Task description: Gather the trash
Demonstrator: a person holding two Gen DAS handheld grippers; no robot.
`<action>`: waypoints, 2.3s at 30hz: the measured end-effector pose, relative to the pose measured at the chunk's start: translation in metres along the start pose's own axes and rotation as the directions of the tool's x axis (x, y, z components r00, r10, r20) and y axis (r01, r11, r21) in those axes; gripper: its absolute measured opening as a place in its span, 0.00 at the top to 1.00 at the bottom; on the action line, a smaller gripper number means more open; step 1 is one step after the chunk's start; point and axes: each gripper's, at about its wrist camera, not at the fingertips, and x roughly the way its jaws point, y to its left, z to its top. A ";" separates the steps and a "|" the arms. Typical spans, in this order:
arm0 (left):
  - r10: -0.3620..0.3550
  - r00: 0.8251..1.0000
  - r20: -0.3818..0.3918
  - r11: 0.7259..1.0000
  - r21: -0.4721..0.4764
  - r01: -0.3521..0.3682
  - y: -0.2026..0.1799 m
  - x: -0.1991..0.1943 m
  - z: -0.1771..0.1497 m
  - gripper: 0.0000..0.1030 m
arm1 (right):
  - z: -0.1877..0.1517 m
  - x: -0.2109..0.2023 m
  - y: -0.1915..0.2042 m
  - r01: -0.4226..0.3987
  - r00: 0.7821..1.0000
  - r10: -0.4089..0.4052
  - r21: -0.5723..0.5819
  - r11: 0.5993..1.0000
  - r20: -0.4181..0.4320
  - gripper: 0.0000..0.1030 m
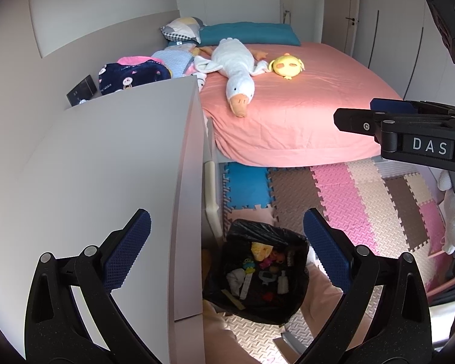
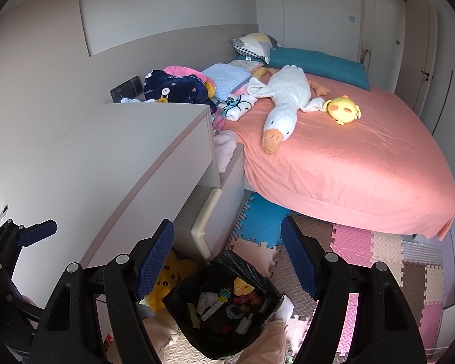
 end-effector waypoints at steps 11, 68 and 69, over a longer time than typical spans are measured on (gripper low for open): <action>-0.003 1.000 0.012 1.000 -0.002 0.003 0.000 -0.002 -0.001 0.06 | 0.000 0.000 0.002 0.000 1.000 0.000 0.001 1.000 -0.001 0.29; -0.054 0.998 0.036 0.998 -0.009 0.054 -0.007 -0.011 0.000 0.06 | 0.000 0.000 0.000 0.005 1.000 -0.005 0.001 1.000 -0.002 0.29; -0.055 0.998 0.033 0.998 -0.010 0.055 -0.006 -0.011 0.000 0.06 | -0.001 -0.001 -0.001 0.004 1.000 -0.004 0.002 1.000 -0.001 0.29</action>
